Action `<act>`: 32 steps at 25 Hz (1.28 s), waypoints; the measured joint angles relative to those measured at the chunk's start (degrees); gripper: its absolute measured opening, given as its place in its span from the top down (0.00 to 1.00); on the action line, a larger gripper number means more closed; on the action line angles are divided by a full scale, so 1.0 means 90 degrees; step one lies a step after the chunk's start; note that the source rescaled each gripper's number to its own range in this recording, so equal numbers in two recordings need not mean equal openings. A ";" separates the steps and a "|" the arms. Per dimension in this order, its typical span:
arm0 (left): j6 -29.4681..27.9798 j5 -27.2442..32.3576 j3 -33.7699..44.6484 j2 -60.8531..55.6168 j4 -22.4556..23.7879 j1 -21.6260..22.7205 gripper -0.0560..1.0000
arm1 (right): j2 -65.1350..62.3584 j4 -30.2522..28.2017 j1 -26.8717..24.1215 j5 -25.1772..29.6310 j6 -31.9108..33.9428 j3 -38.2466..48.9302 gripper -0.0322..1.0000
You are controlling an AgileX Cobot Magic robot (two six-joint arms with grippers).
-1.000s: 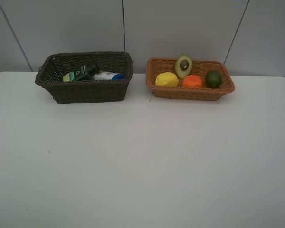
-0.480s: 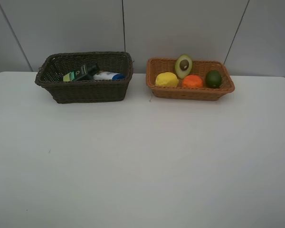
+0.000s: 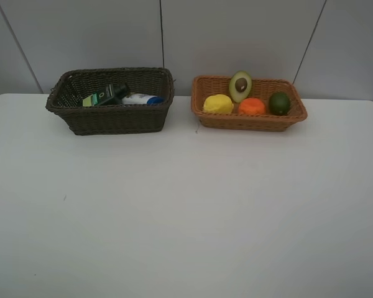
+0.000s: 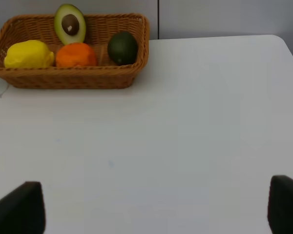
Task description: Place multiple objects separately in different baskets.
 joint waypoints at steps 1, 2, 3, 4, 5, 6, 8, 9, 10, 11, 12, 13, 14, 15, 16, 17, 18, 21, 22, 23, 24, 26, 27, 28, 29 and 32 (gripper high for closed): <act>0.0000 0.0000 0.0000 0.0000 0.0000 0.0000 0.00 | 0.0000 0.0000 0.0000 0.0000 0.0000 0.0000 0.00; 0.0000 0.0000 0.0000 0.0000 0.0000 0.0000 0.00 | 0.0000 0.0000 0.0000 0.0000 0.0000 0.0000 0.00; 0.0000 0.0000 0.0000 0.0000 0.0000 0.0000 0.00 | 0.0000 0.0000 0.0000 0.0000 0.0000 0.0000 0.00; 0.0000 0.0000 0.0000 0.0000 0.0000 0.0000 0.00 | 0.0000 0.0005 0.0000 0.0000 0.0000 0.0000 0.00; 0.0000 0.0000 0.0000 0.0000 0.0000 0.0000 0.00 | 0.0000 0.0018 0.0000 0.0000 0.0000 0.0000 0.00; 0.0000 0.0000 0.0000 0.0000 0.0000 0.0000 0.00 | 0.0000 0.0045 0.0000 0.0000 0.0000 0.0000 0.00; 0.0000 0.0000 0.0000 0.0000 0.0000 0.0000 0.00 | 0.0000 0.0107 0.0000 0.0000 0.0000 0.0000 0.00; 0.0000 0.0000 0.0000 0.0000 0.0000 0.0000 0.00 | 0.0000 0.0136 0.0000 0.0000 0.0000 0.0000 0.00; 0.0000 0.0000 0.0000 0.0000 0.0000 0.0000 0.00 | 0.0000 0.0150 0.0000 0.0000 0.0000 0.0000 0.00; 0.0000 0.0000 0.0000 0.0000 0.0000 0.0000 0.00 | 0.0000 0.0170 0.0000 0.0000 0.0000 0.0000 0.00; 0.0000 0.0000 0.0000 0.0000 0.0000 0.0000 0.00 | 0.0000 0.0175 0.0000 0.0000 0.0000 0.0000 0.00; 0.0000 0.0000 0.0000 0.0000 0.0000 0.0000 0.00 | 0.0000 0.0183 0.0000 0.0000 0.0000 0.0000 0.00; 0.0000 0.0000 0.0000 0.0000 0.0000 0.0000 0.00 | 0.0000 0.0184 0.0000 0.0000 0.0000 0.0000 0.00; 0.0000 0.0000 0.0000 0.0000 0.0000 0.0000 0.00 | 0.0000 0.0190 0.0000 0.0000 0.0000 0.0000 0.00; 0.0000 0.0000 0.0000 0.0000 0.0000 0.0000 0.00 | 0.0000 0.0191 0.0000 0.0000 0.0000 0.0000 0.00; 0.0000 0.0000 0.0000 0.0000 0.0000 0.0000 0.00 | 0.0000 0.0191 0.0000 0.0000 0.0000 0.0000 0.00; 0.0000 0.0000 0.0000 0.0000 0.0000 0.0000 0.00 | 0.0000 0.0191 0.0000 0.0000 0.0000 0.0000 0.00; 0.0000 0.0000 0.0000 0.0000 0.0000 0.0000 0.00 | 0.0000 0.0191 0.0000 0.0000 0.0000 0.0000 0.00; 0.0000 0.0000 0.0000 0.0000 0.0000 0.0000 0.00 | 0.0000 0.0191 0.0000 0.0000 0.0000 0.0000 0.00; 0.0000 0.0000 0.0000 0.0000 0.0000 0.0000 0.00 | 0.0000 0.0191 0.0000 0.0000 0.0000 0.0000 0.00; 0.0000 0.0000 0.0000 0.0000 0.0000 0.0000 0.00 | 0.0000 0.0191 0.0000 0.0000 0.0000 0.0000 0.00; 0.0000 0.0000 0.0000 0.0000 0.0000 0.0000 0.00 | 0.0000 0.0191 0.0000 0.0000 0.0000 0.0000 0.00; 0.0000 0.0000 0.0000 0.0000 0.0000 0.0000 0.00 | 0.0000 0.0191 0.0000 0.0000 0.0000 0.0000 0.00; 0.0000 0.0000 0.0000 0.0000 0.0000 0.0000 0.00 | 0.0000 0.0191 0.0000 0.0000 0.0000 0.0000 0.00; 0.0000 0.0000 0.0000 0.0000 0.0000 0.0000 0.00 | 0.0000 0.0191 0.0000 0.0000 0.0000 0.0000 0.00; 0.0000 0.0000 0.0000 0.0000 0.0000 0.0000 0.00 | 0.0000 0.0191 0.0000 0.0000 0.0000 0.0000 0.00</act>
